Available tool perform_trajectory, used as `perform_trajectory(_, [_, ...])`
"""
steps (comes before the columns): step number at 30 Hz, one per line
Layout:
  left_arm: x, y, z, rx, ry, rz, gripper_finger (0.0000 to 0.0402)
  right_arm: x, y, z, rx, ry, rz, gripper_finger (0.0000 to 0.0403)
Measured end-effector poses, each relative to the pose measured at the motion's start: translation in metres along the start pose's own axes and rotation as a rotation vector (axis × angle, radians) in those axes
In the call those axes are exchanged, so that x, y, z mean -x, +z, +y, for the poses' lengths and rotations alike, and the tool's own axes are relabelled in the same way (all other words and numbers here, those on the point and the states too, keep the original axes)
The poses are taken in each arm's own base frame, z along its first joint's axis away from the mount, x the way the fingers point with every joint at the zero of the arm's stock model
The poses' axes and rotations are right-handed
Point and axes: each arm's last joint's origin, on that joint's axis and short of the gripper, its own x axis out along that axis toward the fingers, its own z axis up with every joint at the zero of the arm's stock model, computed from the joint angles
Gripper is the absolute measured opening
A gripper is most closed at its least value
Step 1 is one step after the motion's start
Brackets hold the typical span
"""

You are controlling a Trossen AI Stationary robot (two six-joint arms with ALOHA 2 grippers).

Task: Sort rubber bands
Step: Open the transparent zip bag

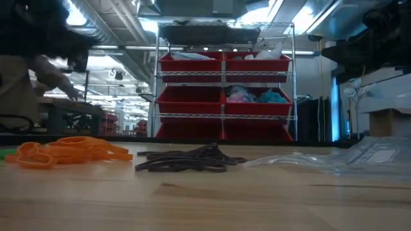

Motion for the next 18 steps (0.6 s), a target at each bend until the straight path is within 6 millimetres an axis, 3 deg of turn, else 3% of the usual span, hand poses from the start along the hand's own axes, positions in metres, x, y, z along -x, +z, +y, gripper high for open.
perform_trajectory(7, [0.003,0.028,-0.003,0.140,-0.035,-0.277,0.0000,0.000,0.000,0.000,0.000,-0.001,0.000,0.0000])
perform_trajectory(13, [-0.009,0.044,-0.003,0.145,0.039,-0.187,0.0000,0.000,0.003,0.000,-0.006,-0.002,-0.027,0.0000])
perform_trajectory(18, [-0.044,0.061,-0.006,0.108,0.078,-0.032,0.0000,0.000,0.008,0.000,-0.057,0.013,-0.080,0.0000])
